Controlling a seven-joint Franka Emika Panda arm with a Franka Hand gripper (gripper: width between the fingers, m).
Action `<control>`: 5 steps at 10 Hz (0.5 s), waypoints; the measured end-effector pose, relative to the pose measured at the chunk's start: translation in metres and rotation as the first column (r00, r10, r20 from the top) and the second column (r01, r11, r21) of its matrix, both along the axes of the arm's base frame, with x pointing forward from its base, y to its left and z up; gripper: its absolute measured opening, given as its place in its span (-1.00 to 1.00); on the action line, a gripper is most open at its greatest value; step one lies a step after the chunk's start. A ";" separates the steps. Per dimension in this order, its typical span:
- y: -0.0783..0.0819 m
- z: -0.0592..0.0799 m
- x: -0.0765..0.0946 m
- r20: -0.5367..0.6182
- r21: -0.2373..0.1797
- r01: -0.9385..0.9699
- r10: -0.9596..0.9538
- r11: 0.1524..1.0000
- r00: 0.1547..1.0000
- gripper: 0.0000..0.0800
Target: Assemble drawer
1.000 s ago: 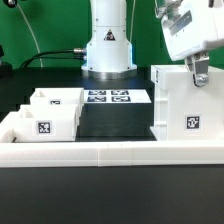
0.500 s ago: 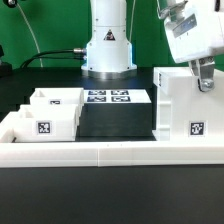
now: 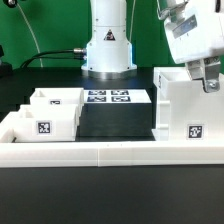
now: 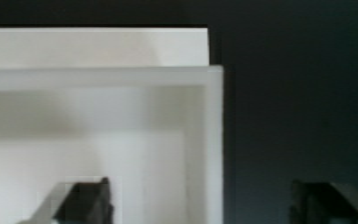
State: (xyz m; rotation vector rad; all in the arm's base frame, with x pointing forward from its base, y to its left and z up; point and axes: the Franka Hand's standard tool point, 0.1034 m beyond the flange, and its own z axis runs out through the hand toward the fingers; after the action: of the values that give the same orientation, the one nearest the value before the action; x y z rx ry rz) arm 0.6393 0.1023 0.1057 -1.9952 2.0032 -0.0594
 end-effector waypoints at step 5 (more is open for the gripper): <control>-0.003 0.008 -0.011 0.019 -0.030 -0.123 0.124 0.992 0.992 0.62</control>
Offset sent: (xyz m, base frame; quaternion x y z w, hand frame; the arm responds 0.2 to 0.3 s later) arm 0.0000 0.0000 0.0000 0.0000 0.0000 0.0000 1.0000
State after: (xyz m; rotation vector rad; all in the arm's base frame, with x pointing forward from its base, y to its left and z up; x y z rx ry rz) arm 0.6278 0.0992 0.1140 -2.1236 1.8721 -0.0815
